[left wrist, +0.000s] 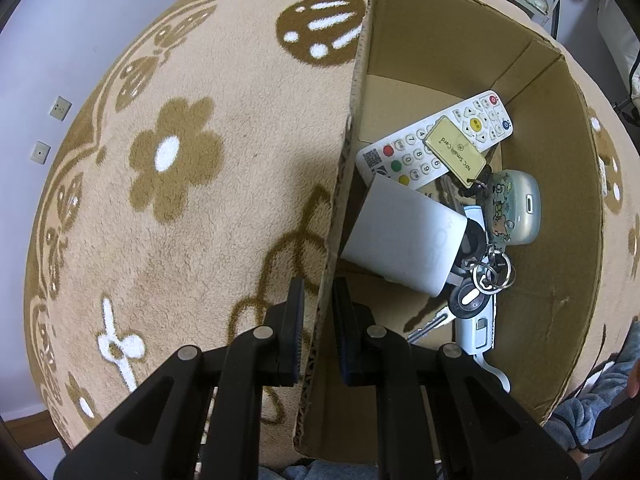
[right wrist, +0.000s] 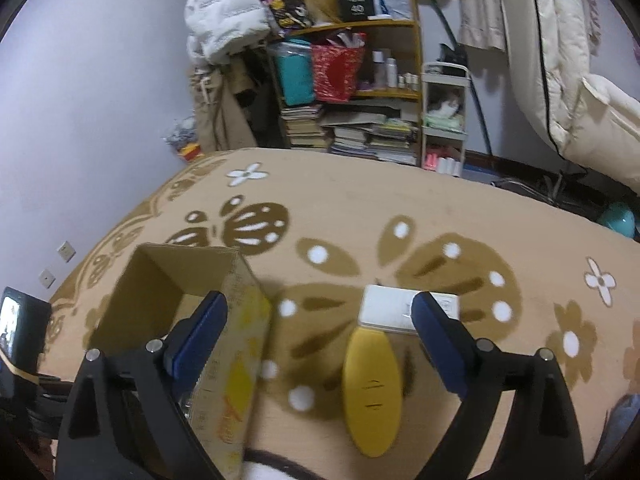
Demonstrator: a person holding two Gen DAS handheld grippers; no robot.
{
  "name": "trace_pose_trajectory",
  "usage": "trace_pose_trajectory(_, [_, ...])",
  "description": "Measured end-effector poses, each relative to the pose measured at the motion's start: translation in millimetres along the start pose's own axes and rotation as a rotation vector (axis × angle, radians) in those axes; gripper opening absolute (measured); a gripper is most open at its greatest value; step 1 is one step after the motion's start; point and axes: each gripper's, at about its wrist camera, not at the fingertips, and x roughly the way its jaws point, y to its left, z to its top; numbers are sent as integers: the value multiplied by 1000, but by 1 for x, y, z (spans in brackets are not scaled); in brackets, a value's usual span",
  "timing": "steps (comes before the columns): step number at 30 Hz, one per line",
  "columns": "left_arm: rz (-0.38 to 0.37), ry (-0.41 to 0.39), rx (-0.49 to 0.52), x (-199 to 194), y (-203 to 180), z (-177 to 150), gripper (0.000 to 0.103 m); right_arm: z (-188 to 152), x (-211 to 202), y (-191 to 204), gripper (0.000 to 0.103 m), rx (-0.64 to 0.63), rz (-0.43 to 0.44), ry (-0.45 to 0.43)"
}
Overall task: Organize rigid objects
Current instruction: 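Carry the white charger into the box and open the right tool, then move the right tool to the yellow oval case and grasp it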
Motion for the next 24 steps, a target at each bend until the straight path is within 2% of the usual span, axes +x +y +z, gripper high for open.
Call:
trace_pose_trajectory(9, [1, 0, 1, 0, 0, 0, 14, -14, 26, -26, 98, 49, -48, 67])
trace_pose_trajectory(14, [1, 0, 1, 0, 0, 0, 14, -23, 44, -37, 98, 100, -38, 124])
trace_pose_trajectory(24, [1, 0, 0, 0, 0, 0, 14, -42, 66, -51, 98, 152, -71, 210])
